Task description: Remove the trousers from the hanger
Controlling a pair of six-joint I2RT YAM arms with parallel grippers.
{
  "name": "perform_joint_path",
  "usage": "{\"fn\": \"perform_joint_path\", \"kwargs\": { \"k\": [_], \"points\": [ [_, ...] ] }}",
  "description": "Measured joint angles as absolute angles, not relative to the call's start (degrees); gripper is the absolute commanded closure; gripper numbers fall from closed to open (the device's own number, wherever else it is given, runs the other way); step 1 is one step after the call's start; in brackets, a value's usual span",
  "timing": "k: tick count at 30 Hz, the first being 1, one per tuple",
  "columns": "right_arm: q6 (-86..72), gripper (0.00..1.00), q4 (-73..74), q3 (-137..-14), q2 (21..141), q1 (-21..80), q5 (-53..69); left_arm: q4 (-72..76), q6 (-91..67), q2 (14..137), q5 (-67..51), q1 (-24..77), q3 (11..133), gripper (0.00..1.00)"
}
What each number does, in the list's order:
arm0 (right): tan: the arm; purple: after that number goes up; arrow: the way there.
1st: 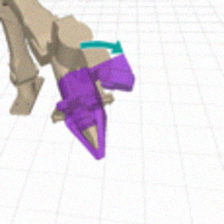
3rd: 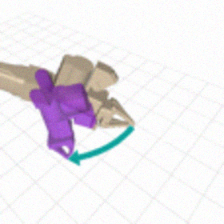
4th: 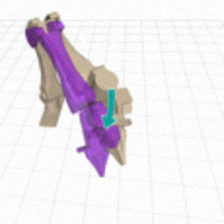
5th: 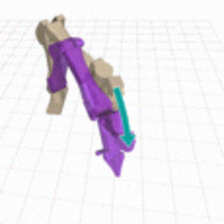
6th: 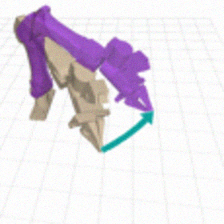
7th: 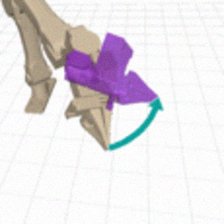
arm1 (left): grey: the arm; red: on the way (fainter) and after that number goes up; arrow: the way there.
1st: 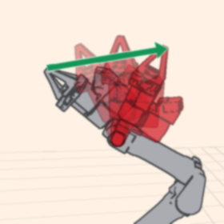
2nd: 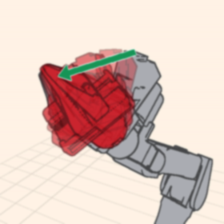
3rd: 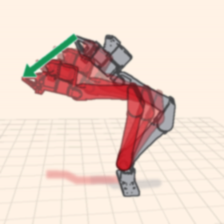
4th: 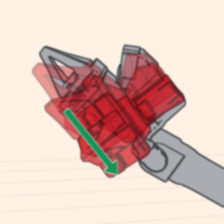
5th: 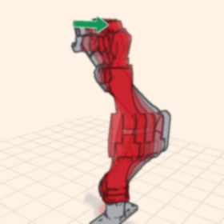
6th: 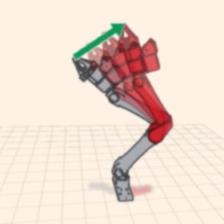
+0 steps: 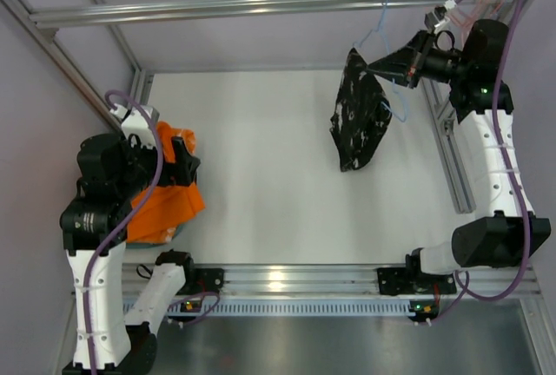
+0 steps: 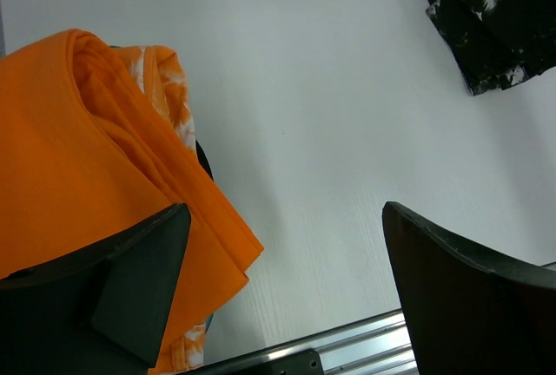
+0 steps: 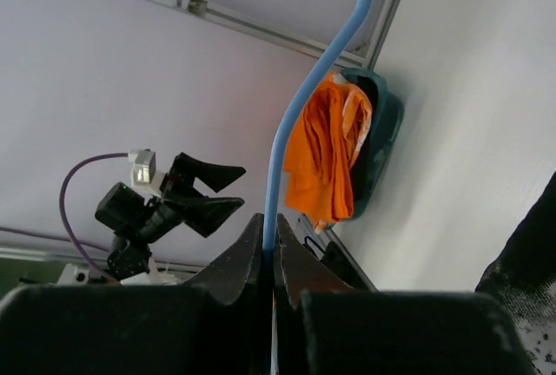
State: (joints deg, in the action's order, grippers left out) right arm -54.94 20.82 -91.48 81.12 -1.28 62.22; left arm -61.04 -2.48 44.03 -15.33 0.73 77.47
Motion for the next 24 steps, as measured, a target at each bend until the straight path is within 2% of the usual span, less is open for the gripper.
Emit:
{"fn": "perform_joint_path", "kwargs": {
  "k": [11,17,24],
  "points": [
    [-65.30,1.00,2.83,-92.42,81.01,-1.23,64.60,-57.30,-1.72,38.48,-15.33,0.73,76.34,0.02],
    [-67.05,1.00,2.48,-91.22,79.61,1.96,64.25,-53.21,-1.83,36.71,-17.82,0.73,73.69,0.03],
    [-61.91,1.00,5.15,-85.43,68.62,10.59,61.69,-46.15,-1.50,34.94,-23.97,0.71,69.36,0.05]
  ]
}}
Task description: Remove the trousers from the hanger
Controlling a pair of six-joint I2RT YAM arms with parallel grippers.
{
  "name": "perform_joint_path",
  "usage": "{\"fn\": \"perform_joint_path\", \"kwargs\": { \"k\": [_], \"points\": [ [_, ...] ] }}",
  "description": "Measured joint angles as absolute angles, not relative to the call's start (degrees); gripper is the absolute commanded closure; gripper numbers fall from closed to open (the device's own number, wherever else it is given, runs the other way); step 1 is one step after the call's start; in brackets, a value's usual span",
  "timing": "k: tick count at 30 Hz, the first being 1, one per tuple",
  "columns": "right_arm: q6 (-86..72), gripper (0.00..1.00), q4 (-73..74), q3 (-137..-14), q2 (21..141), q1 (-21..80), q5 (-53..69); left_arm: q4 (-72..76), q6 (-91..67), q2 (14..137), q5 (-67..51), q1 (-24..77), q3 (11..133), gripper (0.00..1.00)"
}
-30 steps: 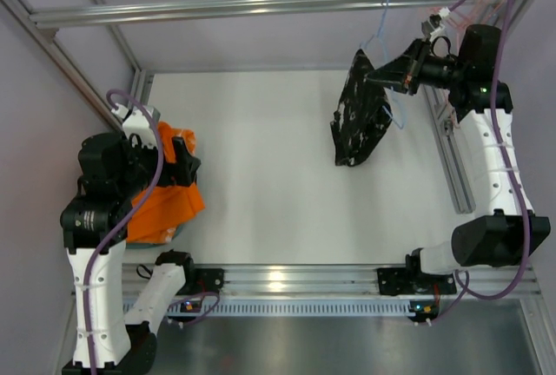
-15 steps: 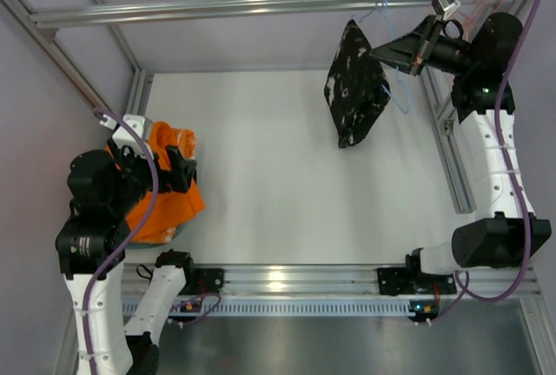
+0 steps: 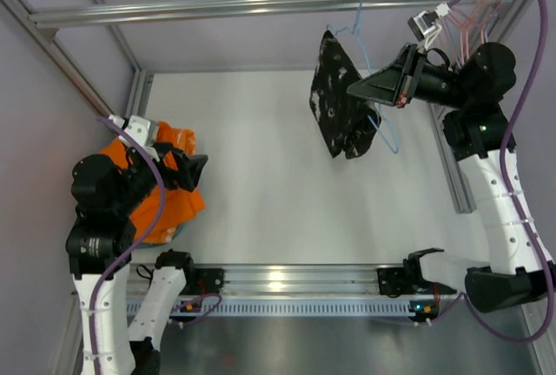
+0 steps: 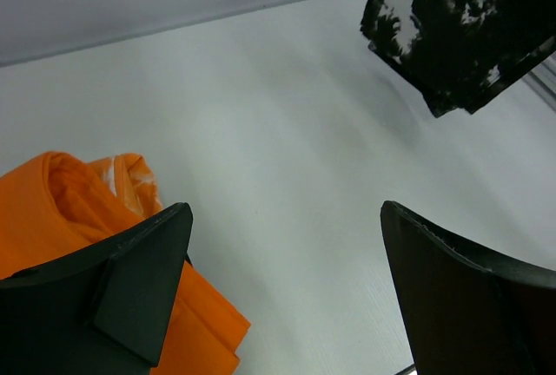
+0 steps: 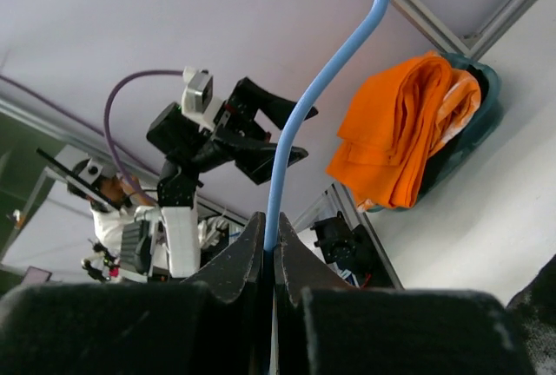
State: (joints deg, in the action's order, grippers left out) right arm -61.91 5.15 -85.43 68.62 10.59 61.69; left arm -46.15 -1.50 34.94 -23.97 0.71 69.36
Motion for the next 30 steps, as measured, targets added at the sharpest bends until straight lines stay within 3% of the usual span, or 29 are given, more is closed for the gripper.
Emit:
{"fn": "perform_joint_path", "kwargs": {
  "k": [6,15,23,30],
  "points": [
    [-58.15,1.00,9.54,-85.60,63.31,16.16,57.78,-38.02,-1.37,38.96,-30.48,0.71,68.60,0.05],
    [-57.47,1.00,11.99,-86.56,66.61,19.94,52.45,-32.34,2.72,49.56,-33.34,2.48,70.85,0.05],
    [-55.66,1.00,13.41,-89.38,71.31,25.02,46.44,-30.48,16.86,59.57,-23.49,19.35,78.52,0.05],
    [-53.49,1.00,13.63,-89.38,71.42,26.70,36.07,-25.74,19.38,65.21,-15.73,34.57,79.81,0.04]
  ]
}}
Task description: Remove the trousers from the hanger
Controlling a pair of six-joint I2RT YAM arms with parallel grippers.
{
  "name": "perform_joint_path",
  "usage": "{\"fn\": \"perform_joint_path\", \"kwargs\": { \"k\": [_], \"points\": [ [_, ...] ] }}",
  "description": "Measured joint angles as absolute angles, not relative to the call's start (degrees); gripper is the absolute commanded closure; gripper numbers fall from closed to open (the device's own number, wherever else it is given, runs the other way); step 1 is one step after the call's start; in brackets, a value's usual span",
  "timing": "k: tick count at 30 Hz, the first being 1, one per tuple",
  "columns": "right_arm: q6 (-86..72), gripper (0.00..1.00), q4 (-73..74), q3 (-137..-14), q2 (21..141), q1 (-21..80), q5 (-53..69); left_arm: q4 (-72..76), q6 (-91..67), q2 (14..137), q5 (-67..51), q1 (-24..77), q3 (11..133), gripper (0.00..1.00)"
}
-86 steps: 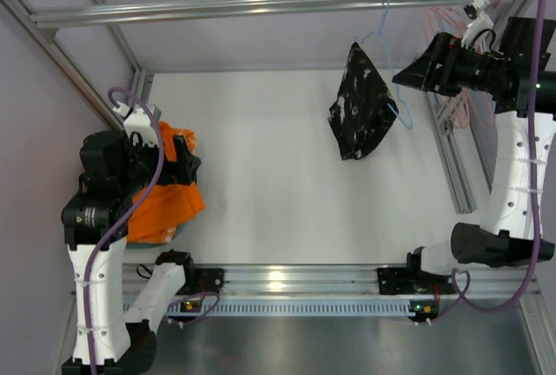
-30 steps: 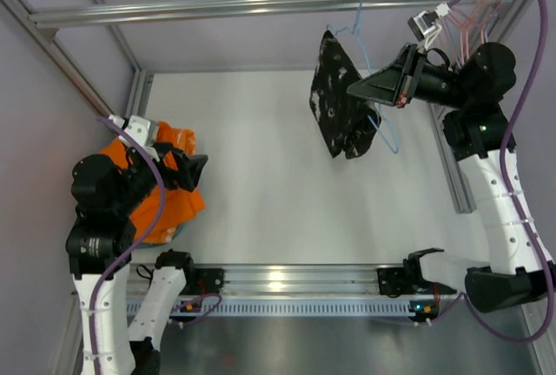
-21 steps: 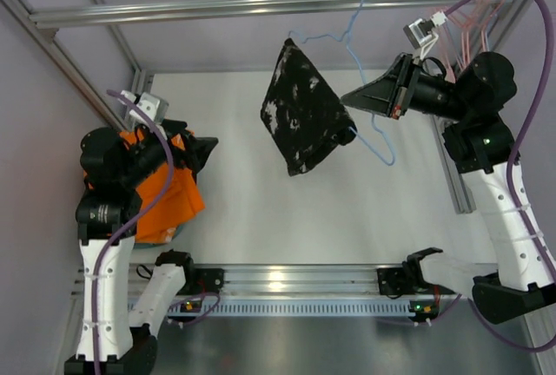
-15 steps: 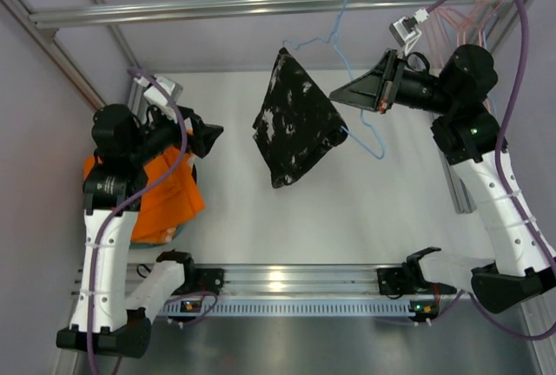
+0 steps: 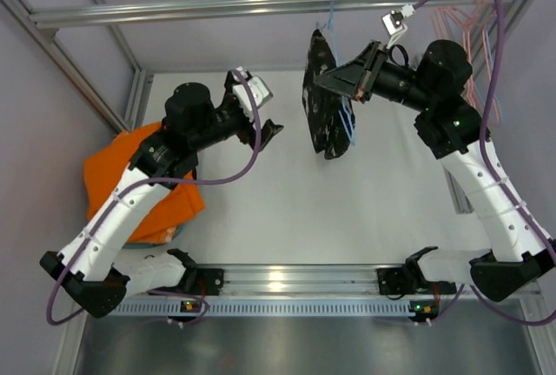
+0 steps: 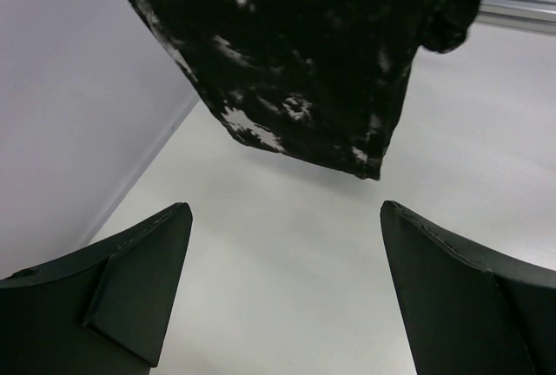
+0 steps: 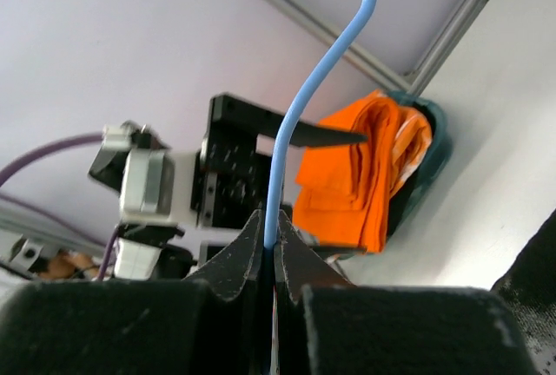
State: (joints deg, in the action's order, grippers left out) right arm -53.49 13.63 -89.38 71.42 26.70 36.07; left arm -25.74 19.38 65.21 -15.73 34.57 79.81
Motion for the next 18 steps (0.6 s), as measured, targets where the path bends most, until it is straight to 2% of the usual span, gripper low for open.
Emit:
{"fn": "perform_joint_path", "kwargs": {
  "k": [10,18],
  "points": [
    [-53.76,1.00,14.61,-89.43,71.40,28.16,23.35,-11.90,19.92,67.29,0.78,55.40,74.32,0.04],
    [-55.46,1.00,16.62,-93.10,71.18,28.80,20.03,2.42,21.19,73.67,16.23,62.83,66.76,0.06]
  ]
}}
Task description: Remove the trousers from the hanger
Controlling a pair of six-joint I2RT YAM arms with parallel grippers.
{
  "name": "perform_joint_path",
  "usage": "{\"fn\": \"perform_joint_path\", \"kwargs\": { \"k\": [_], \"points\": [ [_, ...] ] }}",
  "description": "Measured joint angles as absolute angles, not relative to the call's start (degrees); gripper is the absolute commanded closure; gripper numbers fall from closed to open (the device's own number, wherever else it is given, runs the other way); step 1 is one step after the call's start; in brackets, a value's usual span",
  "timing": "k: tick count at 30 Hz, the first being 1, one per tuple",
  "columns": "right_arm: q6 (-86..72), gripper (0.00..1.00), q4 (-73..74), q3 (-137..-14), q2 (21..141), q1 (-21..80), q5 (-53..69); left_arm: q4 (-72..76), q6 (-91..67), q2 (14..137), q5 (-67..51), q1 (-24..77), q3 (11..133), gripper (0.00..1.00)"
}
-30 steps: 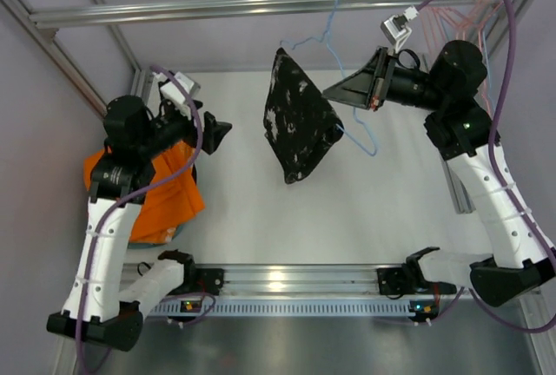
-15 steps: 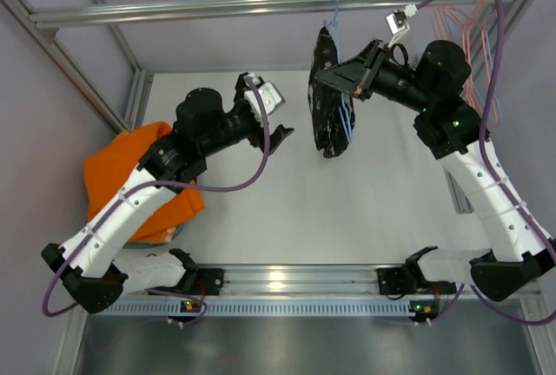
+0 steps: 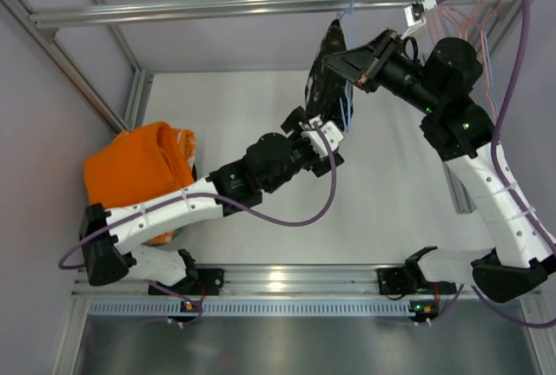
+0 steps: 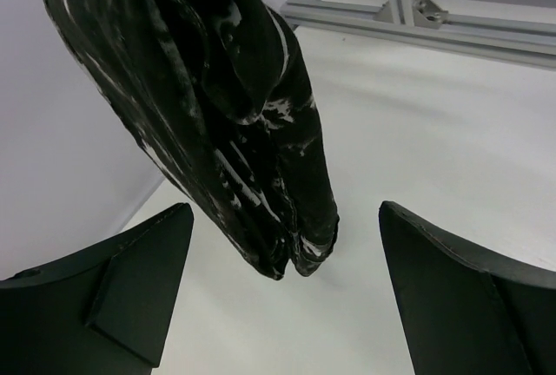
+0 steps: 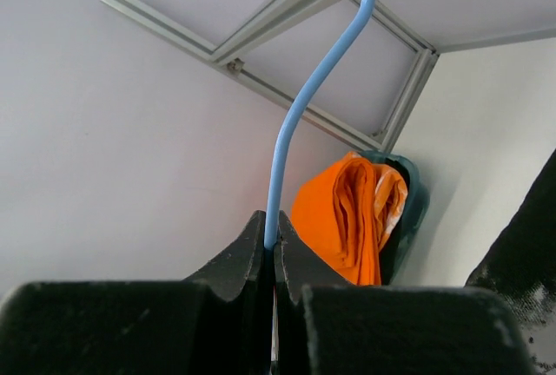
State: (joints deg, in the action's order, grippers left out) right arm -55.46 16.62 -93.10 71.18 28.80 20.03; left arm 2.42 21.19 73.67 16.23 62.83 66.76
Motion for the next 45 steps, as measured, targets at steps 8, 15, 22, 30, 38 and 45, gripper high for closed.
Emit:
{"fn": "perform_joint_path", "kwargs": {
  "k": [8,15,22,30,38,45],
  "points": [
    [-56.86,1.00,16.40,-93.89,69.08,29.04,19.27,12.64,21.17,81.25,23.94,63.05,66.76,0.13],
    [-58.13,1.00,16.29,-93.89,67.72,29.08,19.18,17.43,21.78,83.44,27.73,62.72,66.87,0.20],
    [-59.48,1.00,16.29,-93.89,67.66,29.08,19.14,19.31,21.15,83.40,27.03,60.90,67.31,0.11],
    [-60.69,1.00,16.29,-93.89,67.66,29.08,19.18,19.73,20.18,83.13,24.99,60.47,68.23,0.18],
    [-61.21,1.00,16.32,-93.89,67.48,29.08,19.33,20.23,19.44,84.95,26.41,57.95,71.88,0.25],
    [-61.63,1.00,16.25,-93.80,67.09,29.08,19.11,20.34,19.11,86.98,26.13,55.96,74.11,0.34]
  ]
}}
